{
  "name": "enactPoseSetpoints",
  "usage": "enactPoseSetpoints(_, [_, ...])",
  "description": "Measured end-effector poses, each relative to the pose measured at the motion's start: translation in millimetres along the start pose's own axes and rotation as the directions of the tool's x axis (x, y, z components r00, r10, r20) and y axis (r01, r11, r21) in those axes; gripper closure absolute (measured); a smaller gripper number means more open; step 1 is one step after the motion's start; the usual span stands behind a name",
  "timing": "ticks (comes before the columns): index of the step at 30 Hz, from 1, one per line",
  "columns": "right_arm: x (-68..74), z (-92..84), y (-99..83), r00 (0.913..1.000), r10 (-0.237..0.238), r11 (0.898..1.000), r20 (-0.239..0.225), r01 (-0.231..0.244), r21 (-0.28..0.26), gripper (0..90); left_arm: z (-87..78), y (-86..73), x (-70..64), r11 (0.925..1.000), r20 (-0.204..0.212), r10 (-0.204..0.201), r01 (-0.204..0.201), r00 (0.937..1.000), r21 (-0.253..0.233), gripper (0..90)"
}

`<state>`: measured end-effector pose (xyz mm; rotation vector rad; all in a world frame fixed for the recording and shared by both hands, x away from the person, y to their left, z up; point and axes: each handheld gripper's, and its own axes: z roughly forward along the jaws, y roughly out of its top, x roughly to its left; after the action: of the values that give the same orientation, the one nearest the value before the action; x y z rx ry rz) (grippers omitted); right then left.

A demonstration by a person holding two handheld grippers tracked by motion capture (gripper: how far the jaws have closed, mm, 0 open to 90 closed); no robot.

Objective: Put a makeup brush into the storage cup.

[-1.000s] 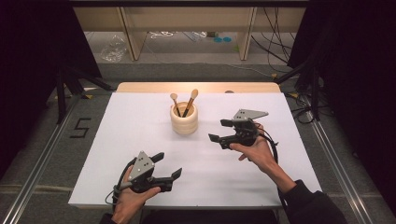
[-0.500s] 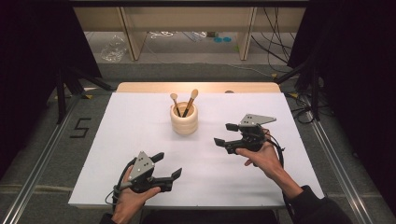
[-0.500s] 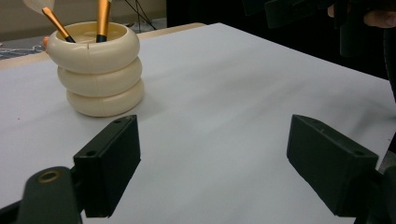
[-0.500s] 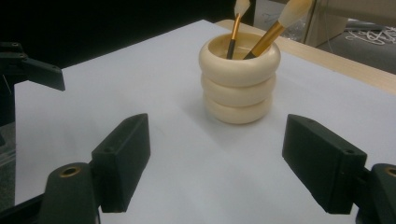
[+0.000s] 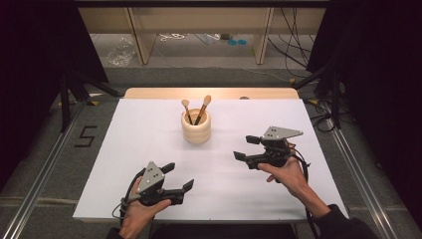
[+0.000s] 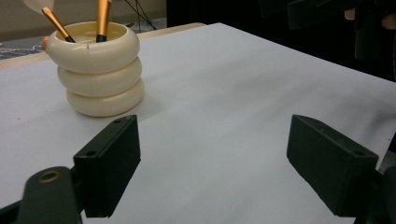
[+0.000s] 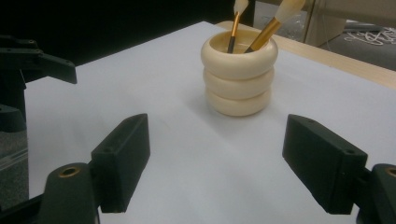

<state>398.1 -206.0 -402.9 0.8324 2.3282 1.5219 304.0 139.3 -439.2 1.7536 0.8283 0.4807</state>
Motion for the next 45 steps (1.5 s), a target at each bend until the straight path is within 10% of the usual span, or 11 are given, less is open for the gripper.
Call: enactPoseSetpoints(45, [10.9, -44.3, -37.3, 0.9980, 0.061, 0.995, 0.018, -0.059, -0.078, 17.6, -0.5, -0.1, -0.9, 1.0000, -0.002, 0.001, -0.001, 1.0000, 0.003, 17.3])
